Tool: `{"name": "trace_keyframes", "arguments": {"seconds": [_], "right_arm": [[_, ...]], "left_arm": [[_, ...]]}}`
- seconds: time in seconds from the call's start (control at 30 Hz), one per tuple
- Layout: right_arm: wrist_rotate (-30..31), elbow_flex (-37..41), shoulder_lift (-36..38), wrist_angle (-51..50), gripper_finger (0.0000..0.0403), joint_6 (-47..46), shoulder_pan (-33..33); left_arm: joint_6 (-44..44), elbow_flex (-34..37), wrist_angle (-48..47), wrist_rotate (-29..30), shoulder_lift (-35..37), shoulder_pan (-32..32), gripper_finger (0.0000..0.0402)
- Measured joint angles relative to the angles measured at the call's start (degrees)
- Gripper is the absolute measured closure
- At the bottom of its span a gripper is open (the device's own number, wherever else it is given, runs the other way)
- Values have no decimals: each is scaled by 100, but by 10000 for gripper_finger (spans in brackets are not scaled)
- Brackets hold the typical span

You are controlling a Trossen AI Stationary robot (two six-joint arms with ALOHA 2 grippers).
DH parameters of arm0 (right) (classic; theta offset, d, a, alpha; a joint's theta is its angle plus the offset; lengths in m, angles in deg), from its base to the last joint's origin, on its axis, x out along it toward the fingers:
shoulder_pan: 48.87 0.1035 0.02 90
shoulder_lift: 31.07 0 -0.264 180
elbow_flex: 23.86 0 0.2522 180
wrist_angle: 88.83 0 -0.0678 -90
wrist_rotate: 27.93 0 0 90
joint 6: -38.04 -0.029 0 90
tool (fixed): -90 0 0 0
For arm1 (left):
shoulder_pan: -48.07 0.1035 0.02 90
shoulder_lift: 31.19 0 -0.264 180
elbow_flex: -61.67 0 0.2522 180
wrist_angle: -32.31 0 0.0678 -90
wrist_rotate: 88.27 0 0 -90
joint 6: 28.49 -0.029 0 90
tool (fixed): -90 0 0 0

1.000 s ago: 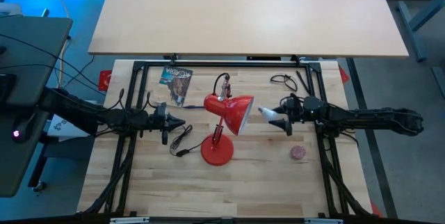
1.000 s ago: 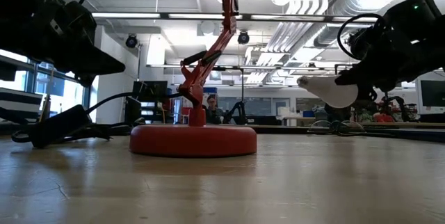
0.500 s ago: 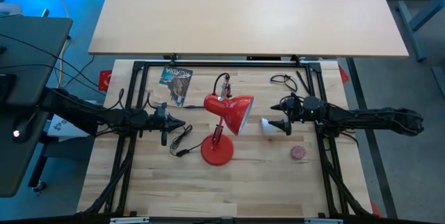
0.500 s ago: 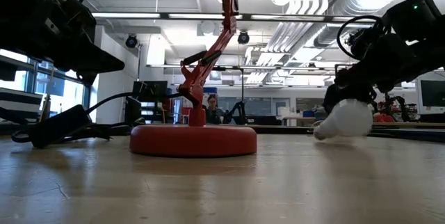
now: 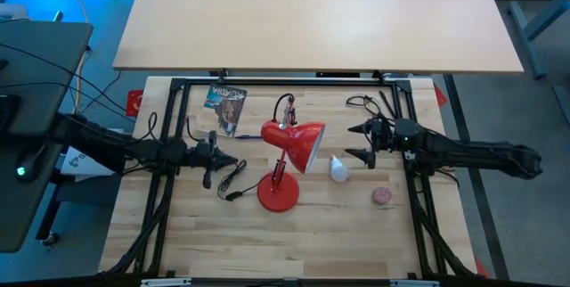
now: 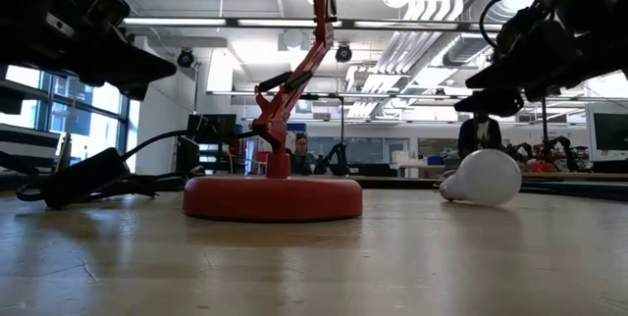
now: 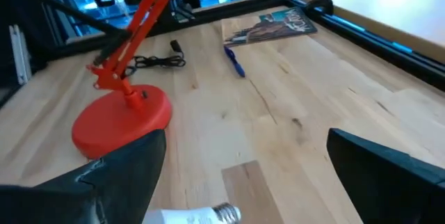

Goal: Screw lightbulb
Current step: Return to Home Position

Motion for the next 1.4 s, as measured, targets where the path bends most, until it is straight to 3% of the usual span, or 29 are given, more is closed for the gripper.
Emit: {"name": "trace_keyframes", "arguments": {"seconds": [0.17, 0.4, 0.83, 1.13, 1.33, 1.4], "right_arm": [[-84, 111, 198, -501, 13, -366, 29], [62, 286, 193, -764, 13, -649, 226], [35, 291, 205, -1189, 13, -996, 225], [28, 293, 1696, -1523, 13, -994, 225], [13, 293, 2998, -1651, 13, -995, 225], [-1, 284, 3111, -1498, 13, -999, 225]], "left_arm": [[289, 0, 116, -673, -1, 36, 401], [974, 2, -497, 206, -9, 36, 402], [970, 2, -932, 214, 109, 36, 402], [971, 2, -2645, 210, 2072, 36, 402], [923, -2, -2713, -98, 2591, 153, 401], [922, -2, -2717, -118, 2700, 205, 401]]}}
